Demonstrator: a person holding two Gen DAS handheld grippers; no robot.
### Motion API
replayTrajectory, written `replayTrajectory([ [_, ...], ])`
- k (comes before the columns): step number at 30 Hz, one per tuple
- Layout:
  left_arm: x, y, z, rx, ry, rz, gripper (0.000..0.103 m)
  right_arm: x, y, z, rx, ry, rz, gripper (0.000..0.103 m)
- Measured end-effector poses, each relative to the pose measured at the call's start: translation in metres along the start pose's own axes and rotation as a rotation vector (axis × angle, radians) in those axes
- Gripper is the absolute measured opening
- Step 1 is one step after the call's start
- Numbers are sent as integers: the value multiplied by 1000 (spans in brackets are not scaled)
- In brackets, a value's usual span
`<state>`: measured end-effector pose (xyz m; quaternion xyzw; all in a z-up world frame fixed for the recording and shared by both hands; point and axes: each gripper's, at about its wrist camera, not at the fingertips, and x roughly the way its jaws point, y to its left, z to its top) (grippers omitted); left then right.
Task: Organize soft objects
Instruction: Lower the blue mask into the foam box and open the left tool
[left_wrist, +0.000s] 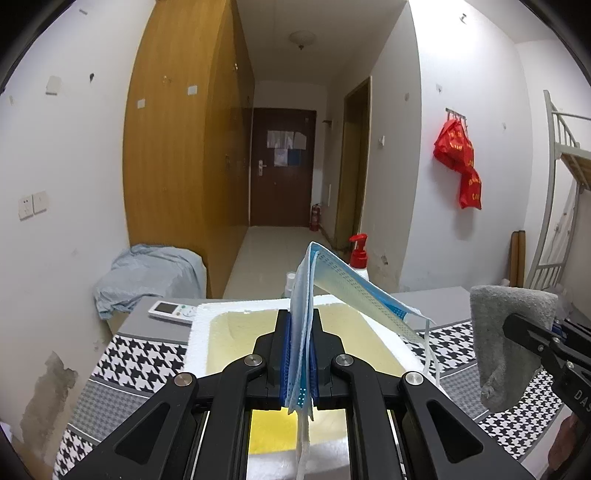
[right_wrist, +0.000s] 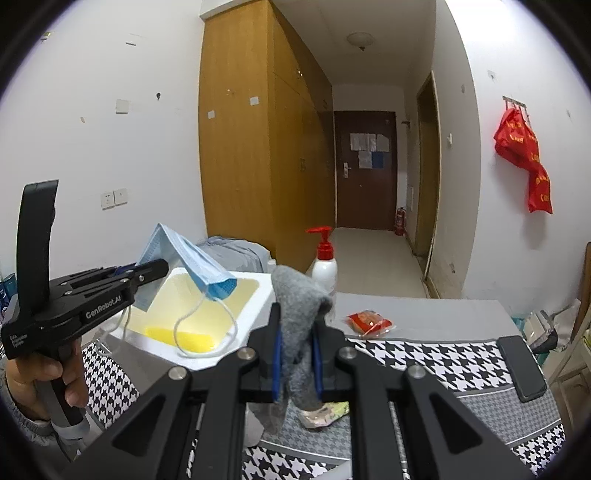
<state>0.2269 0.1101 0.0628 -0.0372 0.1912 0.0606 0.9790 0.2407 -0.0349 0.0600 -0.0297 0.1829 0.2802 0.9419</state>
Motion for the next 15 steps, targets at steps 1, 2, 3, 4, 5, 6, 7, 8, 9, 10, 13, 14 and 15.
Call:
replayTrajectory([
  [1,3,0,0,0,6,0,9,1,-2,-1,2,4,-4,17],
  [2,7,0,0,-1,12,-1,9,3,-3,-1,5,8,-7,17],
  [3,10,-1,0,-3,19,-3,9,3,-4,-1,10,10,-10,17],
  [4,14,-2,0,-6,26,-3,9,5,-5,-2,14,14,-12,17],
  [5,17,-3,1,-7,31,-2,9,6,-6,-1,16,16,-14,17],
  [6,20,-3,1,-10,34,1,9,6,-7,-2,19,18,-16,17],
  [7,21,-3,1,-10,37,4,9,7,-8,-2,20,21,-16,17],
  [8,23,-3,1,-9,40,7,9,8,-8,-2,21,23,-18,17],
  [9,24,-3,1,-8,41,7,9,8,-8,-2,22,25,-19,17],
  [10,25,-3,1,-7,43,9,9,8,-8,-2,23,25,-18,17],
  [13,26,-3,0,-6,48,21,28,9,-9,-2,28,27,-19,17],
  [14,26,-2,1,-7,46,32,52,10,-9,-2,28,28,-18,17],
  [15,25,-2,0,-10,35,48,66,10,-9,-2,29,28,-17,17],
])
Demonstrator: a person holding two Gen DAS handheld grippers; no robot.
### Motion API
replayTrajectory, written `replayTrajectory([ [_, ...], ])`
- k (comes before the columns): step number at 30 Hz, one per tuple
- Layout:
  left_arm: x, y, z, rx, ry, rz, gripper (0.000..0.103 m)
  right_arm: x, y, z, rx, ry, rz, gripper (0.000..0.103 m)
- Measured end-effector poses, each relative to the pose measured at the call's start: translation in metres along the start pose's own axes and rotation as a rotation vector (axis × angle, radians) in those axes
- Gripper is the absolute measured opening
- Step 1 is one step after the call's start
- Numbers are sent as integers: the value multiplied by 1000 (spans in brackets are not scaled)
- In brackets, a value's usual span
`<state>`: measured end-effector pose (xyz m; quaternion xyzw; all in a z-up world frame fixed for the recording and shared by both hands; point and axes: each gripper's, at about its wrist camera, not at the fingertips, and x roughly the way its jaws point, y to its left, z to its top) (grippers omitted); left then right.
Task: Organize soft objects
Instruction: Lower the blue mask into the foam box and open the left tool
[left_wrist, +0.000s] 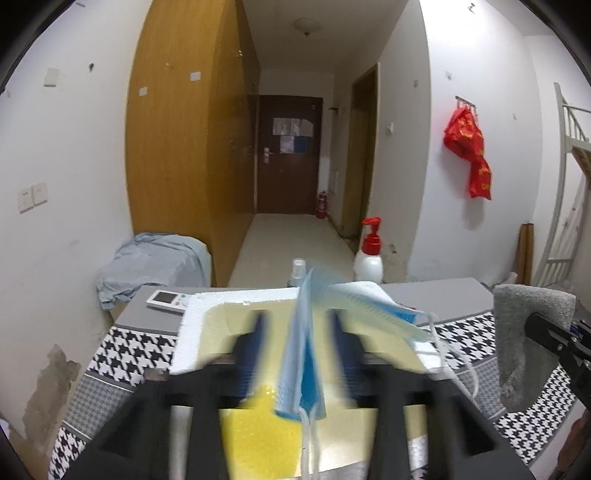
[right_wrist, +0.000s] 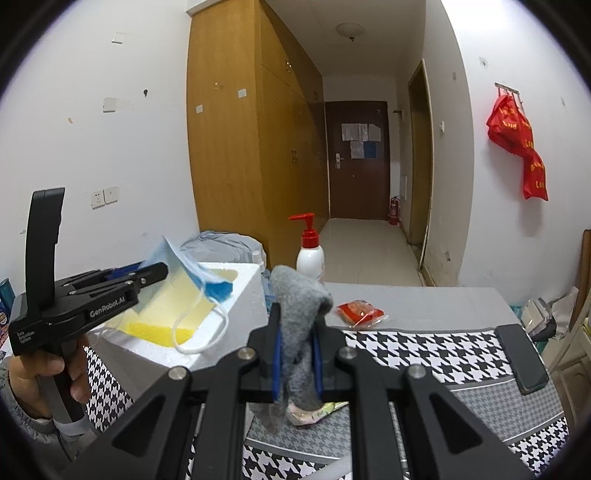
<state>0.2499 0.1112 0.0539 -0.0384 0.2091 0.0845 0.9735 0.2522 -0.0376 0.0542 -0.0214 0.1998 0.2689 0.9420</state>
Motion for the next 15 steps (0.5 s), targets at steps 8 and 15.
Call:
replayTrajectory([
  [8,-13,5,-4,-4,-56,82,102,0,2,-1,-12,-2,1,17],
  [15,-18,11,-8,-8,-59,78,102,-3,5,0,-14,-12,-2,17],
])
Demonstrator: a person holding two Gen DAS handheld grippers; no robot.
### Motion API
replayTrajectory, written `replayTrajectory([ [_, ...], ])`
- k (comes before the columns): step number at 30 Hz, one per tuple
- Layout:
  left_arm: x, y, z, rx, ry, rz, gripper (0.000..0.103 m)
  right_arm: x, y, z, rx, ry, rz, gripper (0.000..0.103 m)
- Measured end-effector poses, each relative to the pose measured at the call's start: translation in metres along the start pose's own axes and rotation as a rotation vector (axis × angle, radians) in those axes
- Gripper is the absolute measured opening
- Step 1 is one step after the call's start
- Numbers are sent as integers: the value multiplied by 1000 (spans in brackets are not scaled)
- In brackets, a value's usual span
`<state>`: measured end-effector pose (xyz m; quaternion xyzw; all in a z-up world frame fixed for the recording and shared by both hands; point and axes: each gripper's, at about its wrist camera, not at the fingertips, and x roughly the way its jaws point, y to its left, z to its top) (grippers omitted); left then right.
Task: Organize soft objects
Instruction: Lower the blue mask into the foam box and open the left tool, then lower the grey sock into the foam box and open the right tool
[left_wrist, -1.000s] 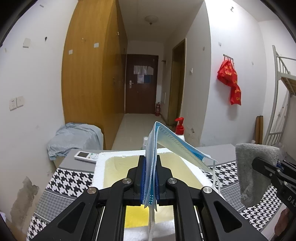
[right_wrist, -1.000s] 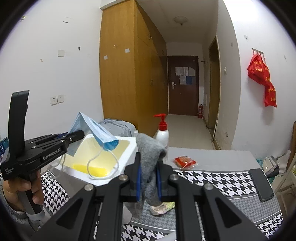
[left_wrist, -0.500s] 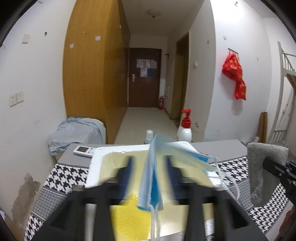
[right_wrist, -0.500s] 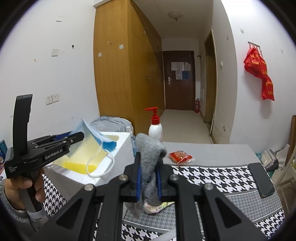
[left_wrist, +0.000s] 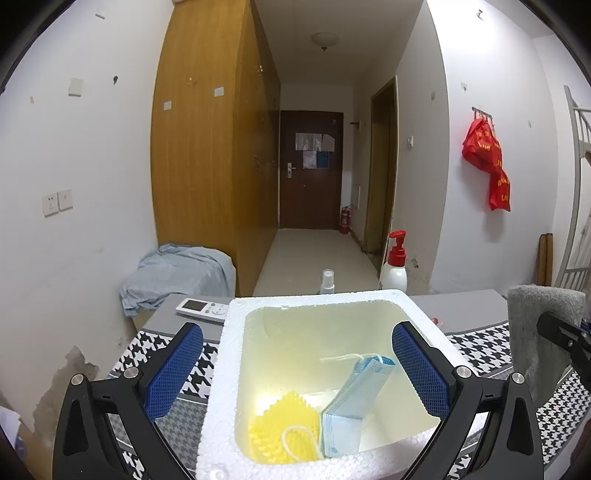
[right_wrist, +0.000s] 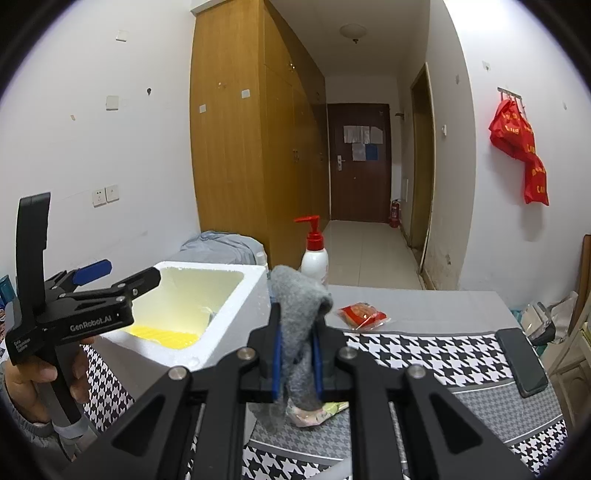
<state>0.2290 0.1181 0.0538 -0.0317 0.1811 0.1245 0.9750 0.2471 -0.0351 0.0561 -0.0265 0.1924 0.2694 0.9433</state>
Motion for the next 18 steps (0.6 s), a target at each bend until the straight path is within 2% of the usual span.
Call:
replayTrajectory([
  [7,-15,10,1,-4,-29,7,102,-2,9,3,-14,-11,6,17],
  [18,-31,33,1,-20,-49,58,102,1,29,11,-39,-32,45,17],
])
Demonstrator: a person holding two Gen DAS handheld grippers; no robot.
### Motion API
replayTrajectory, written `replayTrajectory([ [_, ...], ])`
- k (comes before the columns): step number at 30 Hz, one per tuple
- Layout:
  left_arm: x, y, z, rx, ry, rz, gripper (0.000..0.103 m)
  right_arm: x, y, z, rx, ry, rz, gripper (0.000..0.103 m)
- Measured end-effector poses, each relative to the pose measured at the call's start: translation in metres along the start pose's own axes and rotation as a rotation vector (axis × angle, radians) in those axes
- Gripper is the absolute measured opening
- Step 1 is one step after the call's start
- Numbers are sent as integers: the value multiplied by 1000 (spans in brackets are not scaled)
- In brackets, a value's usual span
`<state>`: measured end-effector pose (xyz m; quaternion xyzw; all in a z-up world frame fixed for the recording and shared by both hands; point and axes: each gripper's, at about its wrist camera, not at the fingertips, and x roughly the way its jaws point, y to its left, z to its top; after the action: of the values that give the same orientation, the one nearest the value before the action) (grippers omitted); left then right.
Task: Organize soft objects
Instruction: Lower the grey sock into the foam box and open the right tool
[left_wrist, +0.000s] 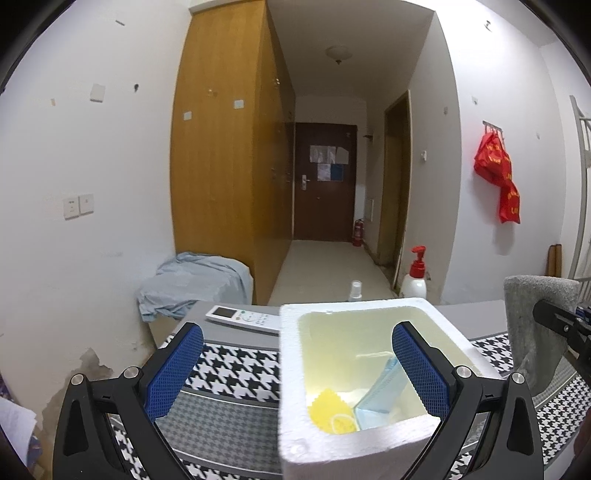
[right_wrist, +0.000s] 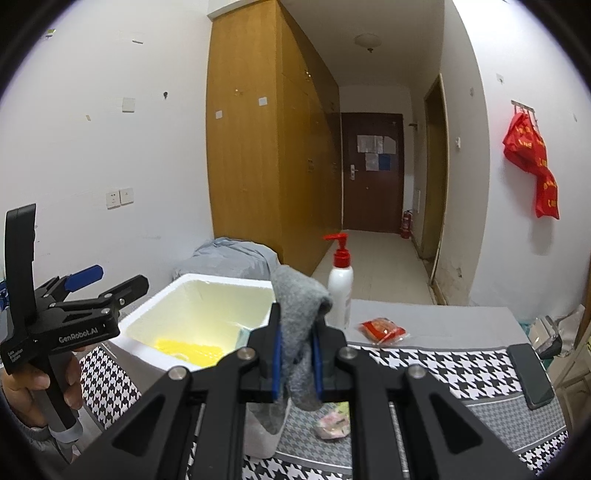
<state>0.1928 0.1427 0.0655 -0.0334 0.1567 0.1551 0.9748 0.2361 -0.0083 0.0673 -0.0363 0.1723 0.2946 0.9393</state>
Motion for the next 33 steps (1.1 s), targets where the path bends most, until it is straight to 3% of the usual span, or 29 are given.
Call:
replayTrajectory([
  [19,-23,43,-8,-58,-16,96,102,24,38,16,-52,-9,104,17],
  [33,-14,64,-19,-70,16,118,102,59,57,21,-50,36,95,17],
])
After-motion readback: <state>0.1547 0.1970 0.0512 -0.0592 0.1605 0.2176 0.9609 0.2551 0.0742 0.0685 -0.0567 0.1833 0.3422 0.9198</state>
